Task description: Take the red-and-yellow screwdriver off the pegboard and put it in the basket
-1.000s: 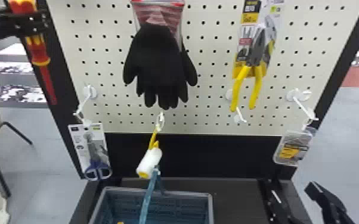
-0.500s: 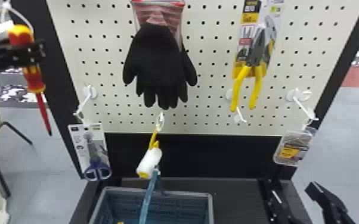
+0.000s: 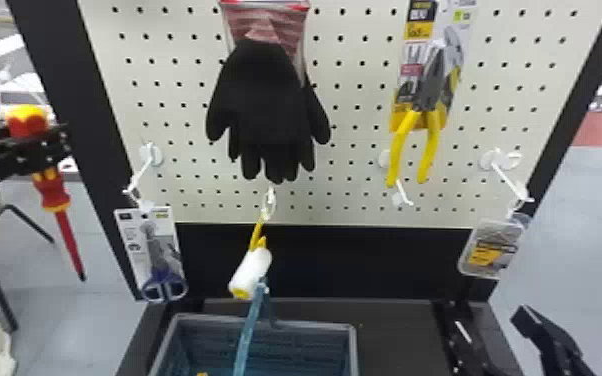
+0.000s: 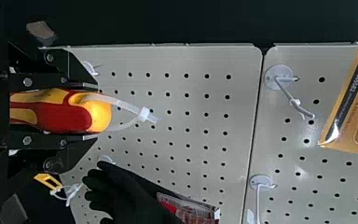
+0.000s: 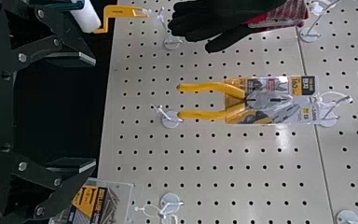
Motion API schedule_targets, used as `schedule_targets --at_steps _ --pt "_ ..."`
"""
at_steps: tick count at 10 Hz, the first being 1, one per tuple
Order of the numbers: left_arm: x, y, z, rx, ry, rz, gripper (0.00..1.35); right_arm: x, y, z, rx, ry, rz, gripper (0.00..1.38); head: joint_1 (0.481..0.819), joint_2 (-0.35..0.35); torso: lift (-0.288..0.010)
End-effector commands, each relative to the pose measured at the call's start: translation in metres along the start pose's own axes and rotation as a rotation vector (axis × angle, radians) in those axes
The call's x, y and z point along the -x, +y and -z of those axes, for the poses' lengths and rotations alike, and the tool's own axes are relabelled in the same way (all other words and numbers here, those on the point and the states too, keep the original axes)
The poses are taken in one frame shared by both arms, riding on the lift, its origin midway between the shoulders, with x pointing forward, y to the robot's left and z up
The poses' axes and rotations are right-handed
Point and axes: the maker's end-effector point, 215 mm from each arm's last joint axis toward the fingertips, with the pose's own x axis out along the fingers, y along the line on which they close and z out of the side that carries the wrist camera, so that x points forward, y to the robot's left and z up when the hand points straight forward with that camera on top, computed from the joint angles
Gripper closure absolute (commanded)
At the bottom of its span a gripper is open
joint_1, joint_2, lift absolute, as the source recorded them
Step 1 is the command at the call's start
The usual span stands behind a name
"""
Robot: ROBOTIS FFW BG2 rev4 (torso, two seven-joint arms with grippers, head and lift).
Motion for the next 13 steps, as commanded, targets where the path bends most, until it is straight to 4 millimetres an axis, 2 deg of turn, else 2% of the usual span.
schedule_targets --at_steps 1,3,5,7,10,12,13 --pt "0.005 -0.002 0.007 0.009 0.002 -0.013 1.21 0.001 0.0 0.007 0.001 0.013 0.0 0.5 0.549 0.0 -0.1" --pt "0.014 -0.015 0.013 0.01 -0.011 -0.03 1.21 0.001 0.0 0.007 0.003 0.013 0.002 0.5 0.549 0.0 -0.1" --pt "0.023 -0.026 0.008 0.057 -0.067 -0.054 1.21 0.0 -0.001 0.005 0.003 0.009 0.004 0.5 0.549 0.0 -0.1" --pt "0.031 -0.022 0.007 0.146 -0.127 -0.092 1.21 0.0 -0.001 0.004 0.006 0.007 0.004 0.5 0.549 0.0 -0.1" --pt "0.033 -0.026 0.021 0.277 -0.173 -0.104 1.21 0.0 -0.001 0.004 0.005 0.007 0.005 0.5 0.549 0.0 -0.1" --pt "0.034 -0.02 0.029 0.304 -0.177 -0.121 1.21 0.0 -0.001 0.003 0.007 0.004 0.005 0.5 0.549 0.0 -0.1" --pt "0.033 -0.018 0.04 0.328 -0.161 -0.122 1.21 0.0 -0.001 0.003 0.005 0.004 0.005 0.5 0.549 0.0 -0.1"
